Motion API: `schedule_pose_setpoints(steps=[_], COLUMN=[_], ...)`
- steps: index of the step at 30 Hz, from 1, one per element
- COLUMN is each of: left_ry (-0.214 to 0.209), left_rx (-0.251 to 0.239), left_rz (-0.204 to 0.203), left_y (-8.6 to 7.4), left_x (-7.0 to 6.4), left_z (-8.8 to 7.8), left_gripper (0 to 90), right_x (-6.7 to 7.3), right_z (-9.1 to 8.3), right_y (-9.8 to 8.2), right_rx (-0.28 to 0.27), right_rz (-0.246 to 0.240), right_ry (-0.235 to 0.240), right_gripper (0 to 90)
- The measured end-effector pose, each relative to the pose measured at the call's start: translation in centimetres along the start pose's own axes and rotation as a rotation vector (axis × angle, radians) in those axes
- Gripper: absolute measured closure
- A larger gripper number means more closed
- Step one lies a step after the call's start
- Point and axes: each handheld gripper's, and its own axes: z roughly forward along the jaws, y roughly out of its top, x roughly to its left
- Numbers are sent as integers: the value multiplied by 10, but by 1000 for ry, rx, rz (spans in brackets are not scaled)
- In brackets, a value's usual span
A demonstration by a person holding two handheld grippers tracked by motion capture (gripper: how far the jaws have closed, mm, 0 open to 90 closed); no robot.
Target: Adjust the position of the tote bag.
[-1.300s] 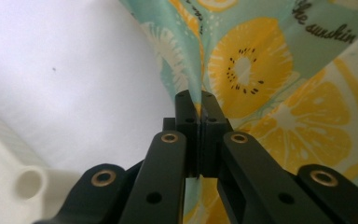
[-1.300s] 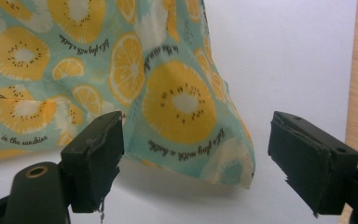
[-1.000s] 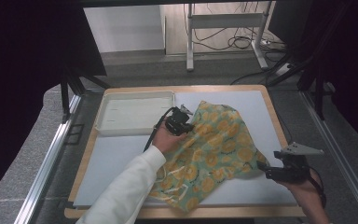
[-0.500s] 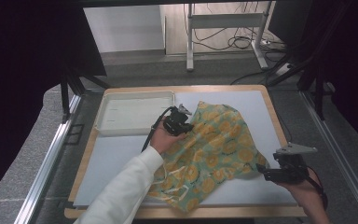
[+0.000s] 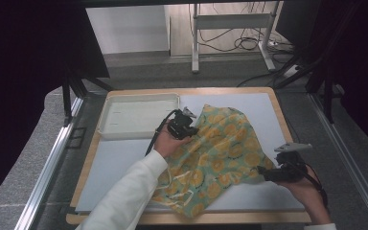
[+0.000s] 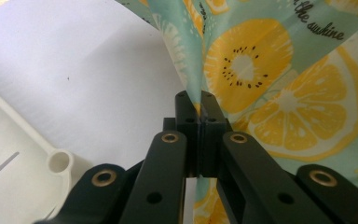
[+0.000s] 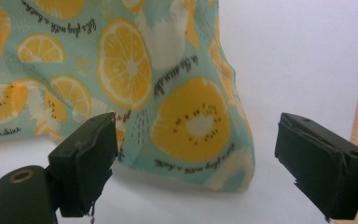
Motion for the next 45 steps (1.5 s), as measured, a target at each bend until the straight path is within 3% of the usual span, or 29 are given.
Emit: schedule_pose_setpoints(steps=[12, 22, 34, 45], left_ry=[-1, -2, -3, -14], left_rx=[7, 7, 6, -12], left_rz=[-3, -4, 6, 5], left_y=[-1, -1, 0, 0], left_x=[2, 2, -1, 0], left_z=[1, 0, -5, -11], left_gripper=[897, 897, 897, 897], right_x=[2, 1, -4, -8], right_z=[32, 48, 47, 42], right_y=[15, 16, 14, 16], right_rx=[82, 159, 143, 110], right_rz=[-44, -74, -81, -75], right_ry=[14, -7, -1, -13], right_gripper=[151, 425, 843, 883])
